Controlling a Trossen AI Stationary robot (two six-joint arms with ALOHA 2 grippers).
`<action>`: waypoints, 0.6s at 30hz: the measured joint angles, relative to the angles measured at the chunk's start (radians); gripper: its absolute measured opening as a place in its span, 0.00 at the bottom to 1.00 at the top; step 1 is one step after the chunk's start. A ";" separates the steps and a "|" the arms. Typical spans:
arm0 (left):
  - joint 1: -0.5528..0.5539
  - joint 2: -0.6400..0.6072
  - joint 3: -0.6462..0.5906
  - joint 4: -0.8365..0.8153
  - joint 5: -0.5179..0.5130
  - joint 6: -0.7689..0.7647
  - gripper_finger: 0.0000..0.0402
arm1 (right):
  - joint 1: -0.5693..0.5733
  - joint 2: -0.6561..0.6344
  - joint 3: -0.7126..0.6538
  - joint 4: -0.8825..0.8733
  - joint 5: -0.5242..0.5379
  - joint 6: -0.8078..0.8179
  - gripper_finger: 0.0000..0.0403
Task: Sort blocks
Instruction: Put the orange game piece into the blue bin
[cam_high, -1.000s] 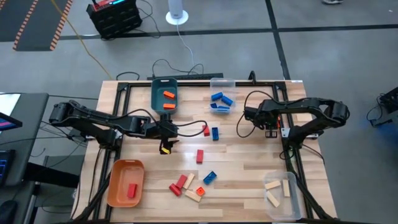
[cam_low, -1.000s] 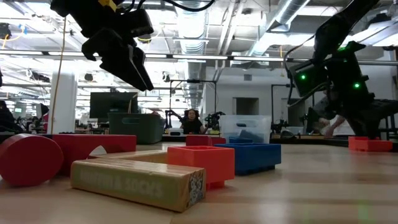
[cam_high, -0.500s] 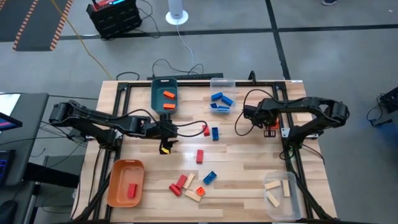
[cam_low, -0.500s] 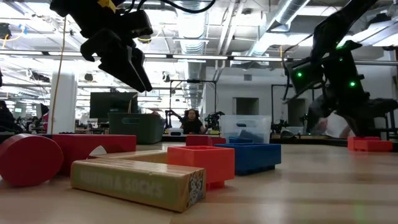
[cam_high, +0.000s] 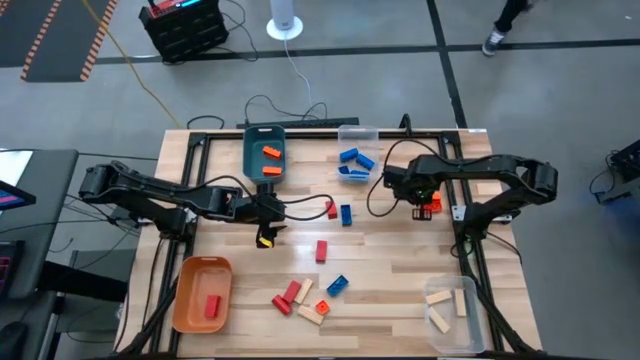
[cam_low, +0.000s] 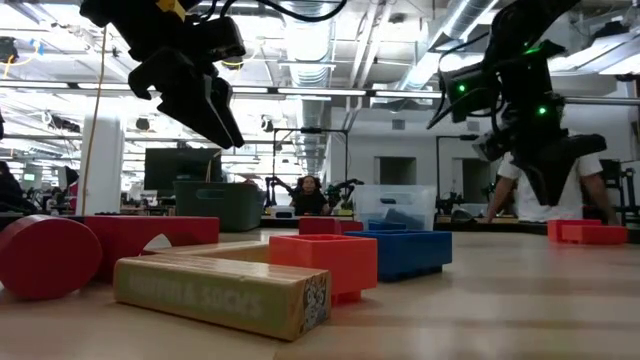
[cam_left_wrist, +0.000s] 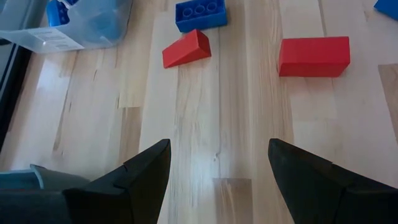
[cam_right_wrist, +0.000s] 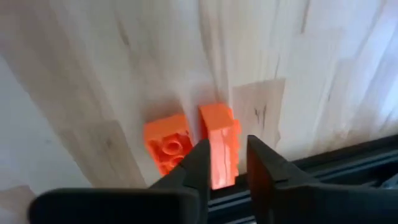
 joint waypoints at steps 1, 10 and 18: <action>0.000 0.000 0.000 -0.006 0.000 -0.003 0.65 | -0.009 0.000 -0.005 -0.001 0.001 0.000 0.25; 0.000 0.000 0.000 -0.023 0.000 -0.015 0.65 | -0.086 0.000 -0.096 0.079 -0.027 -0.006 0.47; 0.000 0.000 0.000 -0.022 0.000 -0.015 0.65 | -0.085 -0.001 -0.158 0.185 -0.006 -0.042 0.39</action>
